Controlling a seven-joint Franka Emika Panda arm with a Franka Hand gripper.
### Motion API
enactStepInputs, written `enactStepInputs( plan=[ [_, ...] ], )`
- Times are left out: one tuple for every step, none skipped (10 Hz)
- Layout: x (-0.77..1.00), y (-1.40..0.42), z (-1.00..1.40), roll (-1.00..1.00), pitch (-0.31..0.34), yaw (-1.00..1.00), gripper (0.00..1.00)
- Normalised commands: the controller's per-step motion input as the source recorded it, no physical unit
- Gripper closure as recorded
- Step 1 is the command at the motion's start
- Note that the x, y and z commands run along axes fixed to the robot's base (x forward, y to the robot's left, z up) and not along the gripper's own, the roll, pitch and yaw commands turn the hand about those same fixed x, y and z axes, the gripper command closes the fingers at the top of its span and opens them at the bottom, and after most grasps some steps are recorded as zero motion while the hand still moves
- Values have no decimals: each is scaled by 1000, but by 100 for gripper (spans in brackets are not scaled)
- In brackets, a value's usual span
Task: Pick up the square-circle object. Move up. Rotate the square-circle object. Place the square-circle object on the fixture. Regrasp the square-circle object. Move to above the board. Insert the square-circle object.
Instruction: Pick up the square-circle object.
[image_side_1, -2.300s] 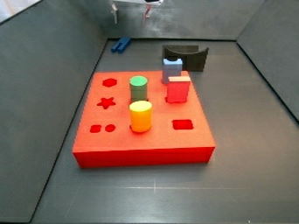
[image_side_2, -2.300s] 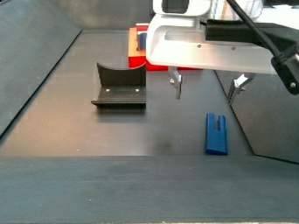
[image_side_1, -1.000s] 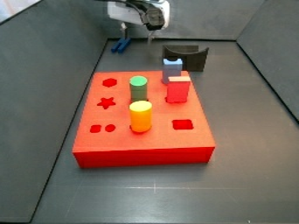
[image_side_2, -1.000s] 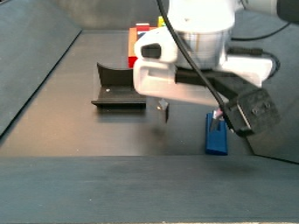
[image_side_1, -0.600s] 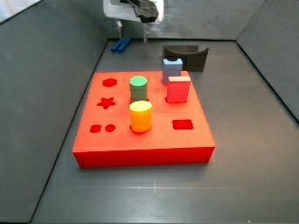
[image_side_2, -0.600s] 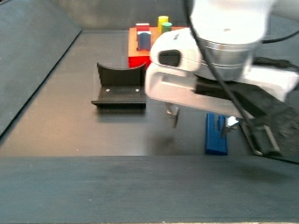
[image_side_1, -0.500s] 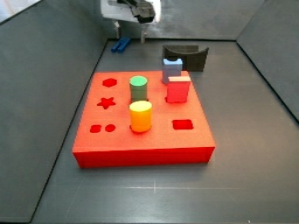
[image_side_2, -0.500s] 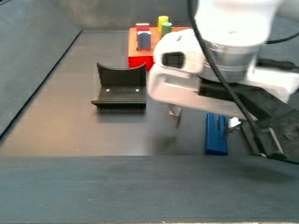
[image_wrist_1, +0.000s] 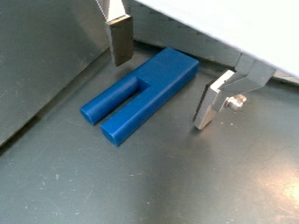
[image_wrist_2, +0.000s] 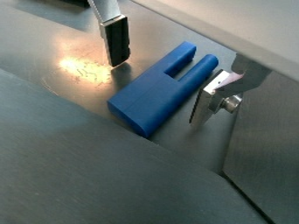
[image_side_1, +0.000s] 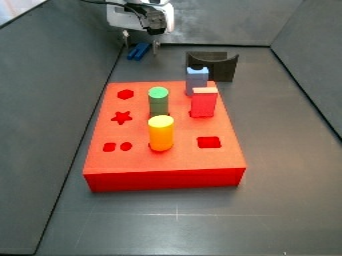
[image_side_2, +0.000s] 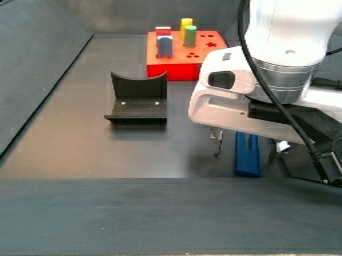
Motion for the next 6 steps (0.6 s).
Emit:
enactStepInputs(
  plan=[
    [0, 0, -966, -59, -86, 0, 0],
    [0, 17, -1000, 0, -24, 0, 0],
    [0, 0, -611, -40, -100, 0, 0],
    [-3, 0, 0, 19, 0, 0, 0],
    [0, 0, 0, 0, 0, 0, 0],
    [0, 0, 0, 0, 0, 0, 100]
  ],
)
